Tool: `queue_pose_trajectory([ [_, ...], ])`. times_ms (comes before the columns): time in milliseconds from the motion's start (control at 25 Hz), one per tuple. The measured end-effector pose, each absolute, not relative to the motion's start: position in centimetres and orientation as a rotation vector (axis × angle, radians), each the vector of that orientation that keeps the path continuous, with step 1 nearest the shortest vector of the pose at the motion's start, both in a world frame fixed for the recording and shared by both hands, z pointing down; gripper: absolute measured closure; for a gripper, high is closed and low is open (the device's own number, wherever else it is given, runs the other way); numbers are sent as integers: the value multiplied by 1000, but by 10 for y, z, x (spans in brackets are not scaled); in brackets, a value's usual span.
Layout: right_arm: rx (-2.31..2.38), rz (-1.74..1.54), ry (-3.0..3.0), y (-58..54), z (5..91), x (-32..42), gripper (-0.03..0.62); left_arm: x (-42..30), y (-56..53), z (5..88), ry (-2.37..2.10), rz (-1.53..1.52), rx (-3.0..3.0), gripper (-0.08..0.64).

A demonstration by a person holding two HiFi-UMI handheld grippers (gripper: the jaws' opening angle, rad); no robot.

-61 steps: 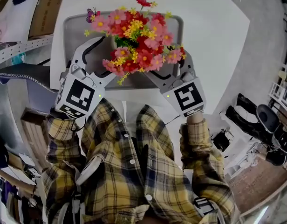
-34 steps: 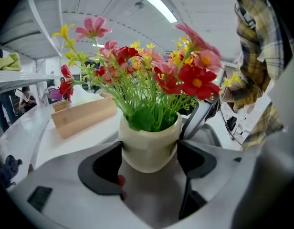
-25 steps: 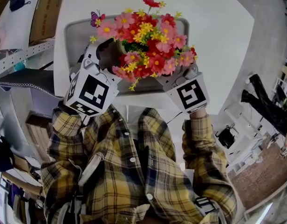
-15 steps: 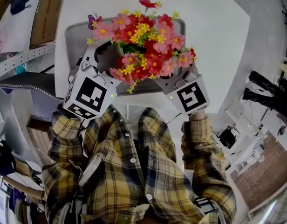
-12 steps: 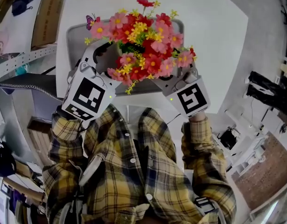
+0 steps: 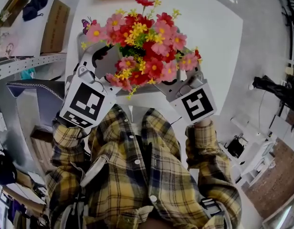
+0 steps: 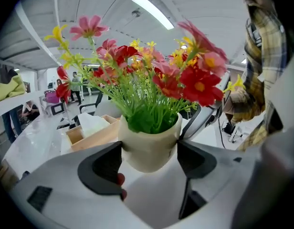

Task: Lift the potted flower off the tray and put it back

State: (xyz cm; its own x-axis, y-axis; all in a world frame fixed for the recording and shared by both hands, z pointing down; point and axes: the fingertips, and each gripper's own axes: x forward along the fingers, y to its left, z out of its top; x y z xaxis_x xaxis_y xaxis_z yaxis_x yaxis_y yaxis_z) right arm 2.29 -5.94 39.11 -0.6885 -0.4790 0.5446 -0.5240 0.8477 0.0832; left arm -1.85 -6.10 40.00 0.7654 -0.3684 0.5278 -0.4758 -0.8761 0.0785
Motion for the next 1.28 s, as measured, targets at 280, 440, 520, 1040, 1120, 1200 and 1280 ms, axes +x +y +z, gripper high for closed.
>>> queue_pose_trajectory([
  [280, 735, 71, -2448, -61, 393, 22, 218, -20, -63, 400, -682, 781, 2778, 187],
  [440, 743, 64, -2452, -64, 394, 23, 218, -18, -66, 402, -707, 769, 2785, 187],
  [520, 742, 60, -2456, -65, 394, 24, 218, -17, -67, 403, -728, 763, 2778, 187],
  [1040, 669, 74, -2542, -63, 388, 24, 218, -15, -60, 399, -818, 750, 2714, 187],
  [1120, 668, 88, -2547, -62, 389, 23, 218, -16, -59, 399, -814, 747, 2707, 187],
  [1200, 674, 103, -2550, -61, 387, 22, 218, -18, -59, 397, -815, 756, 2704, 187],
  [1280, 684, 112, -2554, -62, 381, 21, 218, -19, -60, 390, -825, 758, 2707, 187],
])
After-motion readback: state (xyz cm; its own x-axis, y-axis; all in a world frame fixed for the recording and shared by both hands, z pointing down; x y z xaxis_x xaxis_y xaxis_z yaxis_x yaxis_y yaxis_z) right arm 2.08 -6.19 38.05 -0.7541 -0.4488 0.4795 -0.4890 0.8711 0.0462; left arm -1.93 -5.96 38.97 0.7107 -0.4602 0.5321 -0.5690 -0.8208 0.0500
